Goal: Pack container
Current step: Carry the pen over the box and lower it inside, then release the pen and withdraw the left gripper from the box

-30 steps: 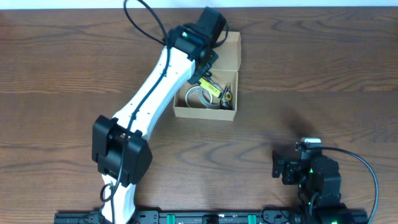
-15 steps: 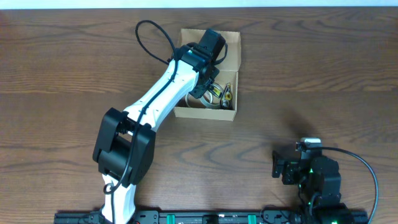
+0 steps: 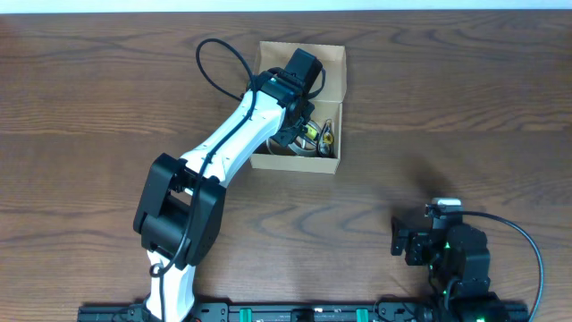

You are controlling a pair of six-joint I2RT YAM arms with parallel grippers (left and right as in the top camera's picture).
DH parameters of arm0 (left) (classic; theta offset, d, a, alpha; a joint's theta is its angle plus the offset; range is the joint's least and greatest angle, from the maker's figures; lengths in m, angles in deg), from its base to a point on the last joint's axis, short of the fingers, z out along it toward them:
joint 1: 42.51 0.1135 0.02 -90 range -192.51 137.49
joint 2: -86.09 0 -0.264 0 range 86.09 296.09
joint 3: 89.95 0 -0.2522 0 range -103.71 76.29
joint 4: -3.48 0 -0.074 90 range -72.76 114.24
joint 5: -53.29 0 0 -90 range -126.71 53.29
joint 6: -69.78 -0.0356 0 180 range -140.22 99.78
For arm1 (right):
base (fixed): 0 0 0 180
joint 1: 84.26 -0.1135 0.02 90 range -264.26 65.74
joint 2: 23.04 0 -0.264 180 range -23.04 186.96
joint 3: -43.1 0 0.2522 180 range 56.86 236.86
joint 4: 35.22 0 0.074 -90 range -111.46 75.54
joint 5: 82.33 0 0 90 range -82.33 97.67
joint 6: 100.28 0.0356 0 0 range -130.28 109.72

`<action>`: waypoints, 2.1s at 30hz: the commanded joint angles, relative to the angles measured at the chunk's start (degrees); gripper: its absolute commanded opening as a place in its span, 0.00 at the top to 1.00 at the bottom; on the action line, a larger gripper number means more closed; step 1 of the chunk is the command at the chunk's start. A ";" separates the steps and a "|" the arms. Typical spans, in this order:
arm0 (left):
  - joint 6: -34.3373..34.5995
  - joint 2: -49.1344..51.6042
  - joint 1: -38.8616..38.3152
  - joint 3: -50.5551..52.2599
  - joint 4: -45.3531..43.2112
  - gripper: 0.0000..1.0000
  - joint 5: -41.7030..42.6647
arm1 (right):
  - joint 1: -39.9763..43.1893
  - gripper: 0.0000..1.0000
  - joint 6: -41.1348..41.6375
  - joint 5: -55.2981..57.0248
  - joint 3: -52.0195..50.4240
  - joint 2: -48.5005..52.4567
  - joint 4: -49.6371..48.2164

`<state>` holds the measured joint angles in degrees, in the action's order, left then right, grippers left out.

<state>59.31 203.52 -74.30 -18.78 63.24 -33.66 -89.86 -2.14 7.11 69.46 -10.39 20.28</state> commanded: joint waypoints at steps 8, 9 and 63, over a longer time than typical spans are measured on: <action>0.24 0.24 -0.11 0.37 -0.02 0.56 -0.68 | 0.48 0.01 0.57 0.35 0.00 -0.22 -0.11; 0.24 0.22 -0.11 0.35 -0.09 0.52 -0.66 | 0.48 0.01 0.57 0.35 0.00 -0.22 -0.11; -21.27 -40.74 18.67 0.35 18.03 0.05 -25.55 | 0.48 0.01 0.59 0.35 0.00 -0.22 -0.13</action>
<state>39.70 163.08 -56.16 -18.78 81.29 -58.16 -89.86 -2.14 7.14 69.46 -10.42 20.26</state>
